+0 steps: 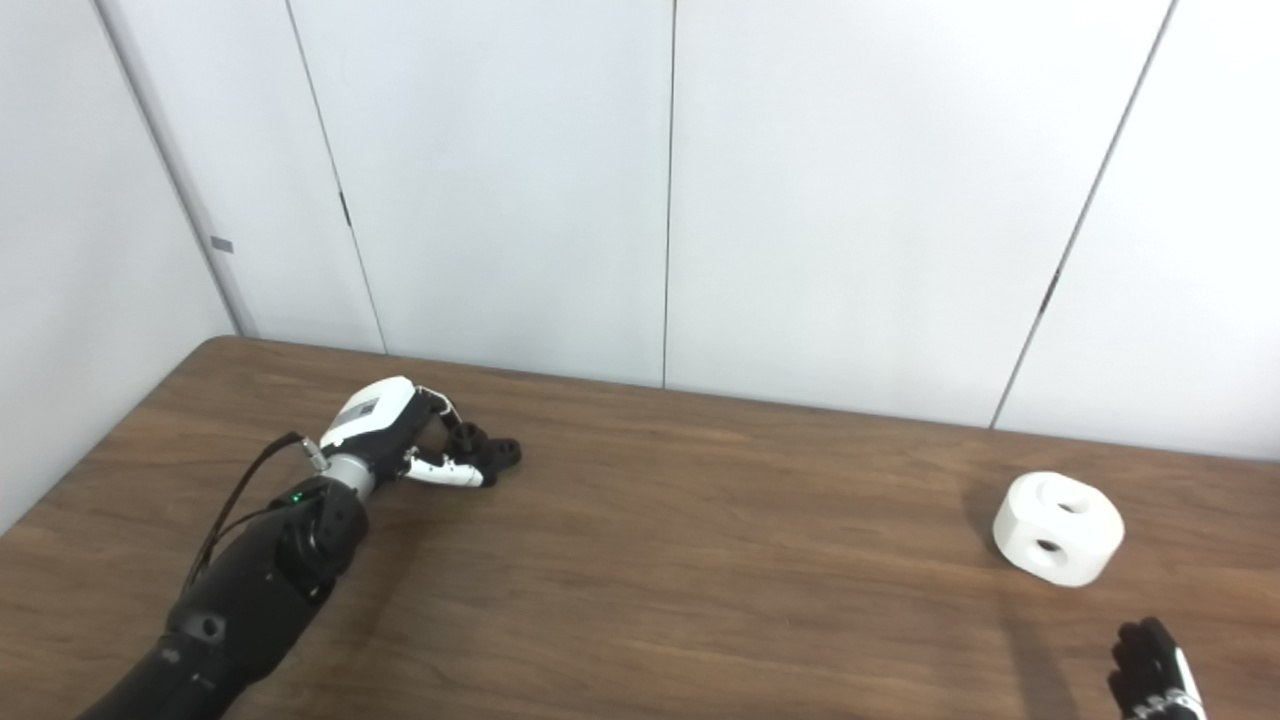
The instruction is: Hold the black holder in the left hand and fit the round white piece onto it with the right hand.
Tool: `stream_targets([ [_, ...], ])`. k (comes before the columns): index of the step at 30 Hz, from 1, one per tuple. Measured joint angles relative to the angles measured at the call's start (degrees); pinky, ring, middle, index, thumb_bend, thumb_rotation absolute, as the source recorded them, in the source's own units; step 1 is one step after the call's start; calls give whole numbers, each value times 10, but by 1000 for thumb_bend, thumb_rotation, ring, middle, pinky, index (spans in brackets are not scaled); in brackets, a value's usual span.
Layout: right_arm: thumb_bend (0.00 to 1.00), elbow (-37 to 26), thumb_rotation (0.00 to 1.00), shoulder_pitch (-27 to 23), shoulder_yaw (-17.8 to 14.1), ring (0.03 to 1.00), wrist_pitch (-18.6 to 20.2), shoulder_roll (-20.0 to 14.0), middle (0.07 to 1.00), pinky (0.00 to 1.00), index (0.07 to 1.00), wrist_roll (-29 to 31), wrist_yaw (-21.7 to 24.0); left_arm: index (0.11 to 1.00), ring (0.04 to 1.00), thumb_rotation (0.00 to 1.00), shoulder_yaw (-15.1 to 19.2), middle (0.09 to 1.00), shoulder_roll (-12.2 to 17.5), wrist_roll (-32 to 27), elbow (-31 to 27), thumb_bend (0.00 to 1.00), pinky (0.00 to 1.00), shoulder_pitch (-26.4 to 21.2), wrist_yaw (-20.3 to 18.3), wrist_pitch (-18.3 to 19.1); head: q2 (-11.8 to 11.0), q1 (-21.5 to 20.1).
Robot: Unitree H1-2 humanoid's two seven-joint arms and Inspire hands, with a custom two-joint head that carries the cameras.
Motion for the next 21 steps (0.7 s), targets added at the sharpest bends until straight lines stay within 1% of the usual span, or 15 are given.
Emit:
stream_targets([
  [2, 600, 0, 950, 0, 0, 969, 0, 0, 960, 1000, 965, -3, -1, 485, 941, 47, 1, 838, 0, 0, -3, 519, 979, 2, 0, 0, 0, -1],
  [6, 590, 0, 952, 0, 1, 962, 0, 0, 956, 999, 969, -10, -1, 485, 955, 48, 2, 850, 0, 0, -27, 520, 987, 16, -5, 5, 3, -5],
  [10, 626, 0, 944, 0, 1, 957, 0, 0, 948, 1000, 959, -13, -2, 485, 950, 49, 1, 852, 1, 1, -54, 520, 989, 31, -9, 14, 4, -7],
  [12, 623, 0, 947, 0, 1, 957, 0, 0, 946, 1000, 958, -18, -3, 485, 953, 49, -1, 855, 1, 2, -65, 520, 998, 37, -13, 14, 5, -8],
  [16, 611, 0, 948, 0, 2, 941, 0, 0, 938, 991, 954, -24, -5, 485, 958, 49, -5, 859, 1, 10, -89, 520, 1000, 44, -29, 18, 8, -9],
  [21, 600, 0, 952, 0, 3, 949, 0, 1, 943, 1000, 952, -27, -9, 485, 959, 50, -11, 851, 0, 16, -126, 519, 1000, 60, -46, 22, 11, -13],
])
